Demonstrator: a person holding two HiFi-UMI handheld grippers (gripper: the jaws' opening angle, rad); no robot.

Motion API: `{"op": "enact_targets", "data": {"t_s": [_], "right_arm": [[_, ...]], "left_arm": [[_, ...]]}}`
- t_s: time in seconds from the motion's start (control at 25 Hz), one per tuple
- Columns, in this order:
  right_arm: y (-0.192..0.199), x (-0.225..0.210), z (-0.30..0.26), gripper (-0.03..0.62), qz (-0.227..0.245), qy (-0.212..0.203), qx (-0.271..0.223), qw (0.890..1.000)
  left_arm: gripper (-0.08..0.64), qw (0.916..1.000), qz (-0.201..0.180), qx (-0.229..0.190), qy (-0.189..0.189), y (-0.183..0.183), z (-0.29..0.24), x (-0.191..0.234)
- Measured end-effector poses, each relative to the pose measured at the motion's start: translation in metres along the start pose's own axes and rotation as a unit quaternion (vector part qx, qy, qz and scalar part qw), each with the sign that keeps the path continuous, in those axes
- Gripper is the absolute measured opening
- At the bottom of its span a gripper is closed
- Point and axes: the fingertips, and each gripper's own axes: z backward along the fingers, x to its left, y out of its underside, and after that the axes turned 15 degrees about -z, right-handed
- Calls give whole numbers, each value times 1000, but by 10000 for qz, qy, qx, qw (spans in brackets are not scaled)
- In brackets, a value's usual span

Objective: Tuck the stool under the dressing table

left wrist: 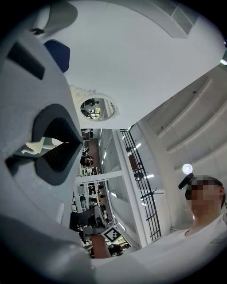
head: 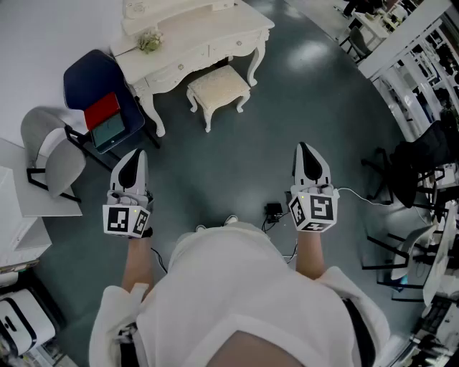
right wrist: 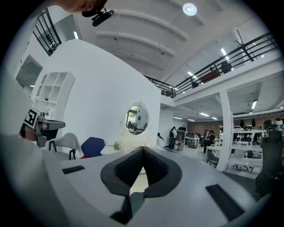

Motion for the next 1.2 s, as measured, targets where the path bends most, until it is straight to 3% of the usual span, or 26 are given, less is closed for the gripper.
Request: {"op": "enact_targets", "data": {"t_s": [0.52,0.72,0.84,0.92,1.04,1.2], "right_arm": [[10,-13,-4,2,-6,25,154,9999],[10,-23,-3,3,-101,-329,191,9992],[4,-40,-1,6,30,-292,138,9995],[2,-53,-2,88,-95,-334,146,9993],[2,-72,-3,119,-235,-415,185,9987],[7,-88,-6,237,-331,-537,268,9976]], "left_arm": [[17,9999,47,106,-15,9,-11,-10],[17,9998,-74,153,-99,10,-18,-15],[21,9995,-128,154,-243,10,-22,-15],[63,9990,-155,196,-362,10,-25,-14],[225,9980,-195,298,-513,13,-29,-17],[353,9966,-229,466,-646,21,-35,-24]]}}
